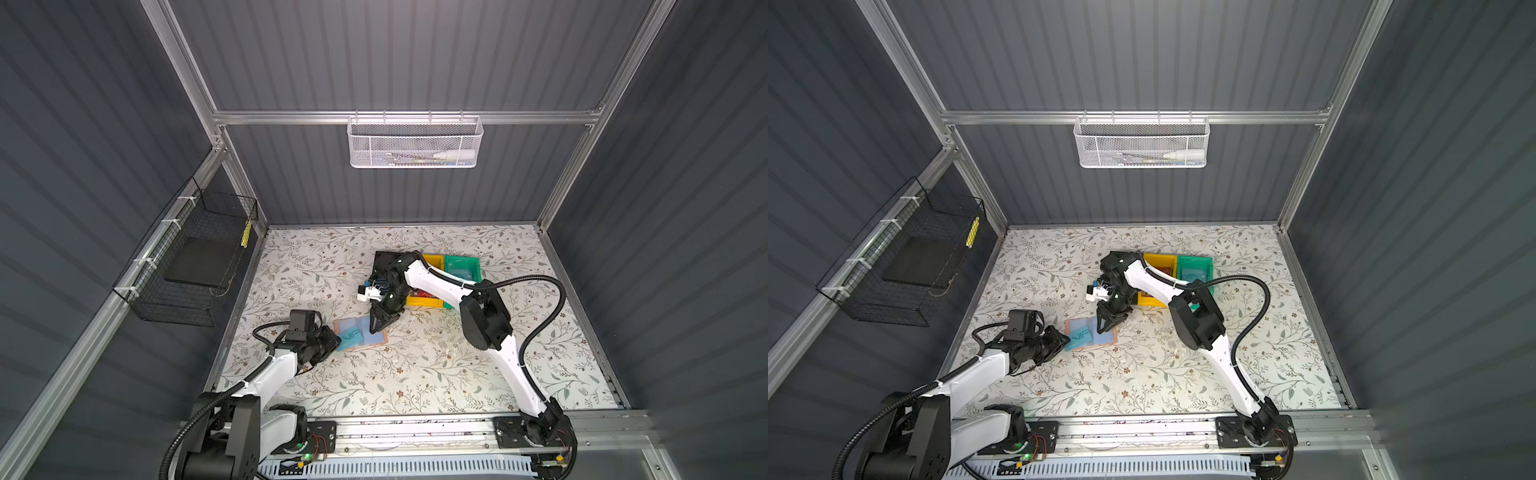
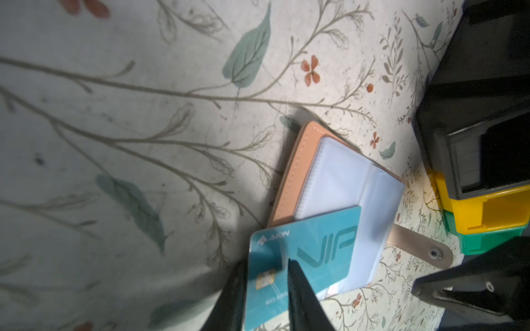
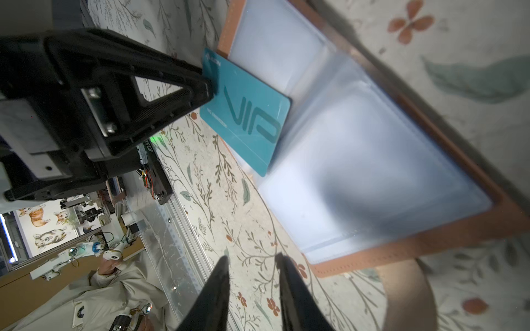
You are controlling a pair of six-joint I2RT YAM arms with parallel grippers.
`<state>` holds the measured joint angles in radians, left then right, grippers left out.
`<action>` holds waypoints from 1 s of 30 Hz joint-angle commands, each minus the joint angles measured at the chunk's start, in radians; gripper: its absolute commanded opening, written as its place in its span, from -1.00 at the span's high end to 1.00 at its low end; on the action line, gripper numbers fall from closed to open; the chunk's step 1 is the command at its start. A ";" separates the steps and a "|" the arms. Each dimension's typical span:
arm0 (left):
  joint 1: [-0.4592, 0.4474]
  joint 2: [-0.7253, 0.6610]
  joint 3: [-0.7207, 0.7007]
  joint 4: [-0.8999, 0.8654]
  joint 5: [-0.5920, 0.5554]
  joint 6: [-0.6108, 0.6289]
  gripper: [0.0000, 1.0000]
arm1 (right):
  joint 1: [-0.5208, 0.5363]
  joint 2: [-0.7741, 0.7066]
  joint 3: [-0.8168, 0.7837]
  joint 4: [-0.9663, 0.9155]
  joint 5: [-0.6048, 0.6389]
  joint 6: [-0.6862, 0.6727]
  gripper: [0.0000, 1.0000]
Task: Take the credit cards out of the card holder
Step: Pick up the credit card from the card holder.
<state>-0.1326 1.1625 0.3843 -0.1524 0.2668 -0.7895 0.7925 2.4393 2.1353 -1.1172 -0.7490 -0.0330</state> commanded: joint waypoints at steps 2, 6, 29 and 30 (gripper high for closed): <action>0.017 0.017 -0.010 -0.093 -0.027 0.039 0.39 | 0.019 0.044 0.048 0.037 -0.054 0.052 0.40; 0.022 0.038 -0.010 -0.087 -0.029 0.054 0.37 | 0.025 0.075 0.057 0.059 -0.060 0.071 0.40; 0.028 0.111 -0.032 -0.006 0.011 0.053 0.42 | 0.025 0.141 0.046 0.149 -0.111 0.127 0.30; 0.028 0.109 -0.035 -0.004 0.011 0.052 0.42 | 0.025 0.143 0.045 0.150 -0.115 0.128 0.31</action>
<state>-0.1093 1.2354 0.3935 -0.0532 0.3084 -0.7521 0.8169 2.5595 2.1792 -0.9672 -0.8356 0.0822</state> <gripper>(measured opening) 0.292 0.347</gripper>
